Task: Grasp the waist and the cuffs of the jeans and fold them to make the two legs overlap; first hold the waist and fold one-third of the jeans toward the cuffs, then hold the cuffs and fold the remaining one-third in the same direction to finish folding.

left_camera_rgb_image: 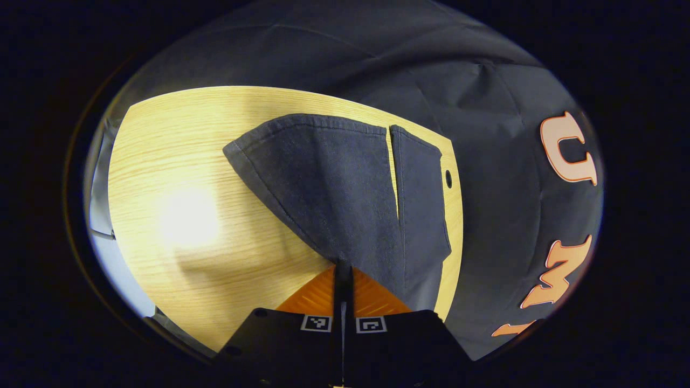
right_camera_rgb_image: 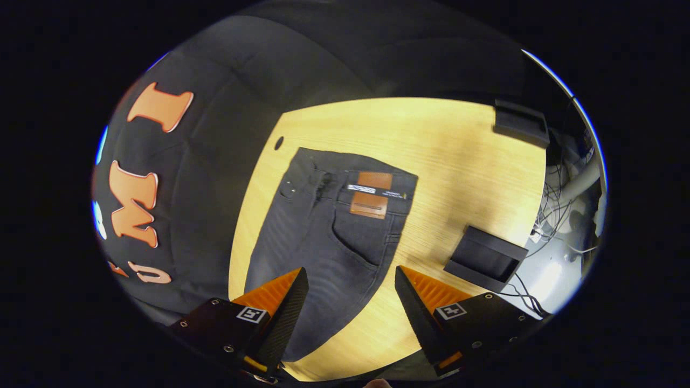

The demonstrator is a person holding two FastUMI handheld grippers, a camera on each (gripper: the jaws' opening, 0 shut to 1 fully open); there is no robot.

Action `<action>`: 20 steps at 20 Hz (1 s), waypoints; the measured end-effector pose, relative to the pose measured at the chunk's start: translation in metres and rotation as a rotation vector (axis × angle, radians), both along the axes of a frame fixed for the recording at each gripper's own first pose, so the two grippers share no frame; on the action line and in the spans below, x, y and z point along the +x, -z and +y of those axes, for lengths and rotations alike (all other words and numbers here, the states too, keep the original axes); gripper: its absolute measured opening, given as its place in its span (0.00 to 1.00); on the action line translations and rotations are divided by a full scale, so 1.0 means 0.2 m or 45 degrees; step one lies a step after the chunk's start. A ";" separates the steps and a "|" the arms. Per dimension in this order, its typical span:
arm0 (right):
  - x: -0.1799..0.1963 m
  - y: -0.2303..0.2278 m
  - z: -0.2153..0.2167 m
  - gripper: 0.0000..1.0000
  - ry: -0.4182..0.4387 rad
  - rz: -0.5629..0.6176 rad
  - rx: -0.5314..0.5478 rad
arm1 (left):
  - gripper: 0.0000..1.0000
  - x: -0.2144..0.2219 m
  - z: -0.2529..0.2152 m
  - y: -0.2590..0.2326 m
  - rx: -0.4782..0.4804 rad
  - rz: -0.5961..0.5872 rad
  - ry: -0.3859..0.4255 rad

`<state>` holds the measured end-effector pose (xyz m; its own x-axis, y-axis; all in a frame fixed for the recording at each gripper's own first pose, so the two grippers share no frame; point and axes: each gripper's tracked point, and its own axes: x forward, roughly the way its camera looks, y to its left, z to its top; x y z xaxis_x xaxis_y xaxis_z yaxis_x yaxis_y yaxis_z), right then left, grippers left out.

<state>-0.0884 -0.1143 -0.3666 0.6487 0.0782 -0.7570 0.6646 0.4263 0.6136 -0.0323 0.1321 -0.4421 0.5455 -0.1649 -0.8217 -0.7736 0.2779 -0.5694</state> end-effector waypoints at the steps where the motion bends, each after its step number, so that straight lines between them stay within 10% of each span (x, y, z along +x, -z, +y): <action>1: 0.02 0.04 -0.01 0.98 0.000 0.010 0.009 | 0.02 0.00 -0.01 0.00 0.003 0.005 0.000; 16: 0.17 0.19 -0.12 0.95 0.008 0.014 0.007 | 0.02 0.00 -0.04 -0.05 0.005 0.037 -0.015; 18: 0.14 0.22 -0.15 0.86 0.062 0.061 -0.028 | 0.02 0.00 -0.05 -0.04 0.005 0.038 -0.011; 20: 0.15 0.24 -0.17 0.52 0.068 0.033 -0.073 | 0.02 0.00 -0.05 -0.04 0.004 0.035 -0.011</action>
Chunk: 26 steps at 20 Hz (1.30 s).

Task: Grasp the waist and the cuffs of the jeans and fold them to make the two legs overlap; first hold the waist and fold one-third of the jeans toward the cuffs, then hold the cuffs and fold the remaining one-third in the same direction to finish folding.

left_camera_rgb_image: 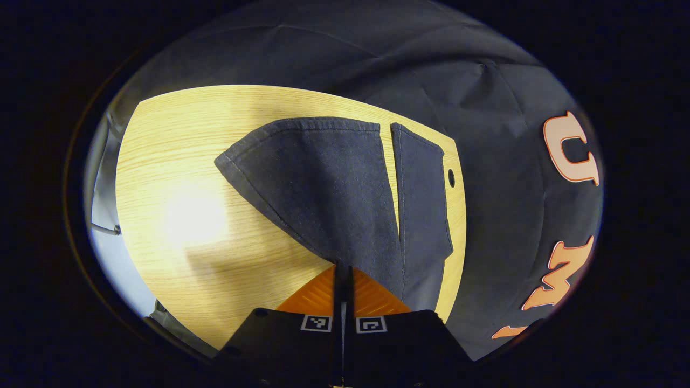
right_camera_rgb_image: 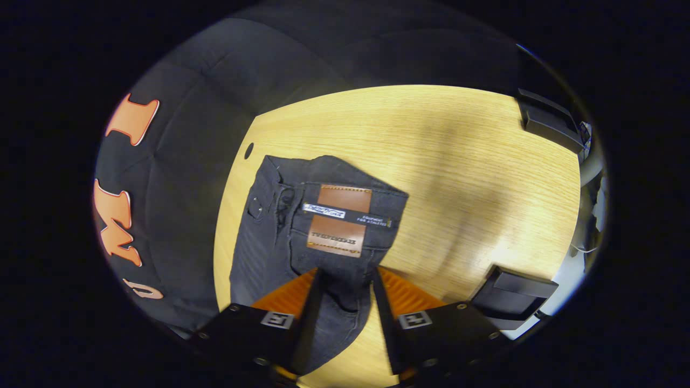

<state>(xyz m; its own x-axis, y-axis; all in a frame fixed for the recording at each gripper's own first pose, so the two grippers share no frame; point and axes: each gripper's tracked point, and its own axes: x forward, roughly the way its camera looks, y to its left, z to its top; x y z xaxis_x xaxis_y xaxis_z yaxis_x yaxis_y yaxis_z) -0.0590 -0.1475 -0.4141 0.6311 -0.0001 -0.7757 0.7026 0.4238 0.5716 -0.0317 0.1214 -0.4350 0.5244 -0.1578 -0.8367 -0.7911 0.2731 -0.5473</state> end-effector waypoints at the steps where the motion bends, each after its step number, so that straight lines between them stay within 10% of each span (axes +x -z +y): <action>1: 0.01 0.01 0.00 0.37 -0.003 -0.036 0.011 | 0.02 0.00 0.00 0.00 -0.003 -0.004 0.000; 6: 0.06 0.00 0.03 0.00 -0.001 -0.133 0.115 | 0.02 -0.02 0.00 -0.02 0.010 -0.018 -0.010; 18: 0.21 -0.43 0.05 0.00 -0.143 -0.306 0.027 | 0.02 -0.02 0.01 -0.28 0.062 0.022 0.154; 26: 0.65 -0.55 0.08 0.00 -0.218 -0.303 -0.002 | 0.02 0.43 -0.02 -0.44 0.160 0.078 0.305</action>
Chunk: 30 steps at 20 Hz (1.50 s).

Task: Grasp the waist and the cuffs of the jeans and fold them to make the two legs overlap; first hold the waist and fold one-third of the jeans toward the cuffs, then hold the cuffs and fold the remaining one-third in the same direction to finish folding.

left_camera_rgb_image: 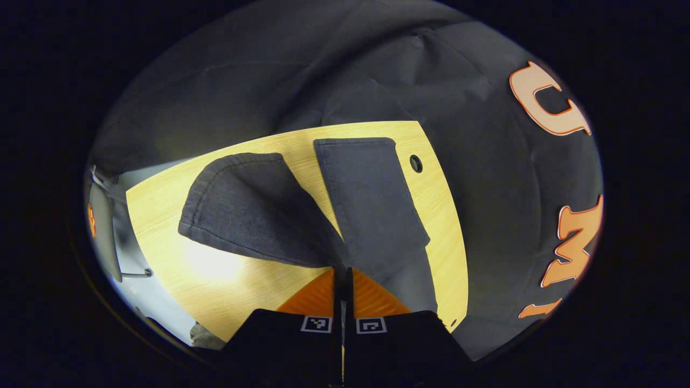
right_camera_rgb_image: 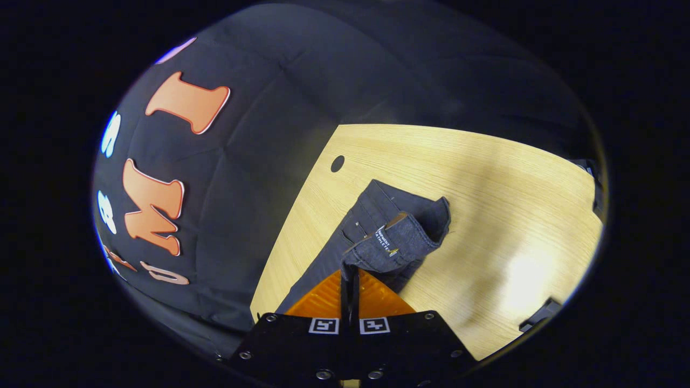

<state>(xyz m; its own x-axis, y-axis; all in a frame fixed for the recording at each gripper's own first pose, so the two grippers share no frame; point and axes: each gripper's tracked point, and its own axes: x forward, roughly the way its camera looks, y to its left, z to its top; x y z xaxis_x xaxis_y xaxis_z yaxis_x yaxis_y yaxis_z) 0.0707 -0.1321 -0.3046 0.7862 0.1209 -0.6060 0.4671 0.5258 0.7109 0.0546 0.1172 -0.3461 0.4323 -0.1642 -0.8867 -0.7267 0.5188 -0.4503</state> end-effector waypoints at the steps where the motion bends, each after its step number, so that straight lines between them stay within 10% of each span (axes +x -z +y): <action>1: 0.06 0.01 0.01 0.00 -0.009 0.008 0.011 | 0.02 0.08 -0.02 0.01 -0.007 0.015 0.011; 13: 0.61 0.25 0.00 0.00 -0.038 0.205 -0.059 | 0.00 0.89 -0.11 0.20 -0.042 0.097 0.123; 17: 0.68 0.18 0.02 0.00 -0.022 0.163 -0.023 | 1.00 0.96 0.03 0.22 0.176 0.115 0.199; 21: 0.73 0.01 0.04 0.99 -0.040 0.035 -0.090 | 0.98 1.07 0.05 0.04 0.181 -0.067 0.242; 30: 0.57 -0.43 0.08 0.98 -0.134 -0.151 -0.470 | 0.98 1.12 -0.11 -0.58 0.343 -0.606 0.507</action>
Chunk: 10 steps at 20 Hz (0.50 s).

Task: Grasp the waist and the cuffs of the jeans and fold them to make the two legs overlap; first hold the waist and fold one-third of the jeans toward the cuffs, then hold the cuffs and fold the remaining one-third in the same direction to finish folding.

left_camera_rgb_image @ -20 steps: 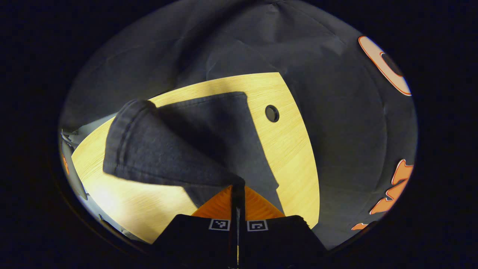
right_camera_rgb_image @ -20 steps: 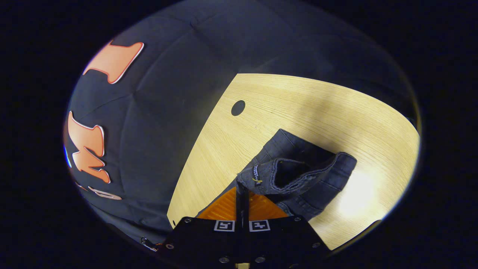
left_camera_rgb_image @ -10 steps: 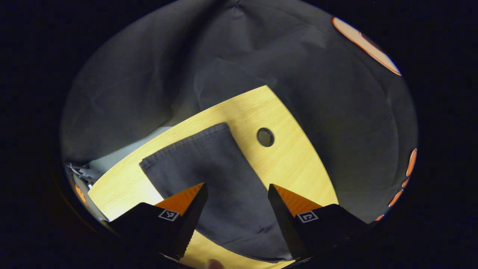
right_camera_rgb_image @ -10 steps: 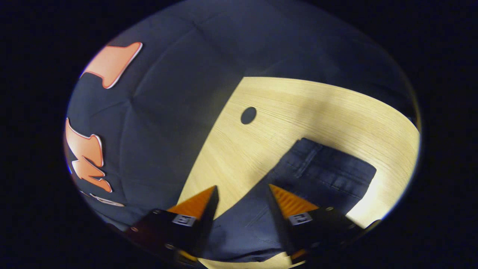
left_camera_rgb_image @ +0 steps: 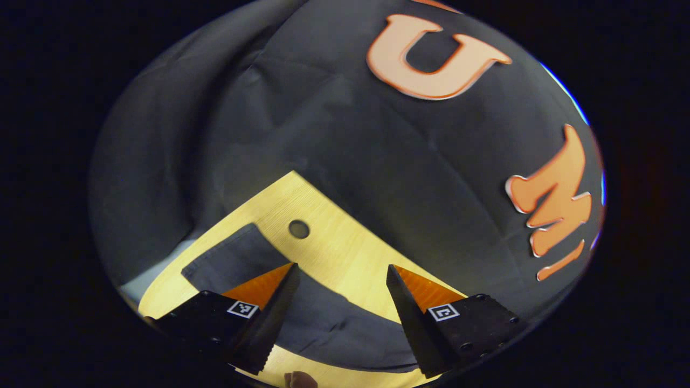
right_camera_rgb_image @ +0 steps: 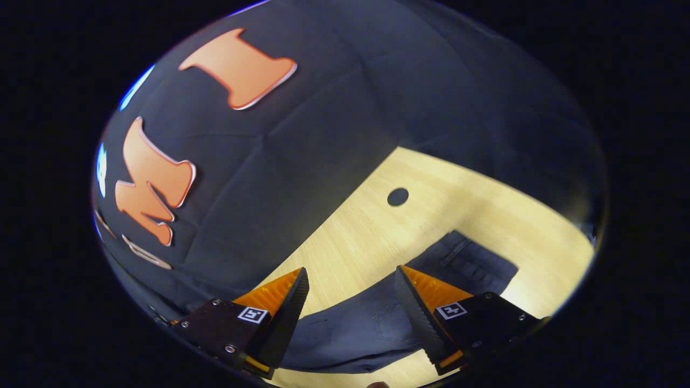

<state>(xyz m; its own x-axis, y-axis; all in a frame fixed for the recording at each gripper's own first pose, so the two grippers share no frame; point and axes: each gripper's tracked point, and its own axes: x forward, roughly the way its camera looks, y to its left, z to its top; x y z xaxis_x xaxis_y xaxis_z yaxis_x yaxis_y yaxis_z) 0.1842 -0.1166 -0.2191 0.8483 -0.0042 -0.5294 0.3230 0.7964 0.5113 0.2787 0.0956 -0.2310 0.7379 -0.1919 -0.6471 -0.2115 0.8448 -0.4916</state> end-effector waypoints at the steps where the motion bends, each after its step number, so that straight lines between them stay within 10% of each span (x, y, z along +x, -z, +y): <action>1: -0.02 -0.07 -0.01 0.98 -0.014 -0.032 -0.077 | 0.98 0.00 -0.01 -0.08 0.052 -0.075 0.027; 10: -0.43 -0.53 -0.05 0.98 -0.050 -0.290 -0.758 | 0.98 -0.27 -0.32 -0.56 0.414 -0.542 0.226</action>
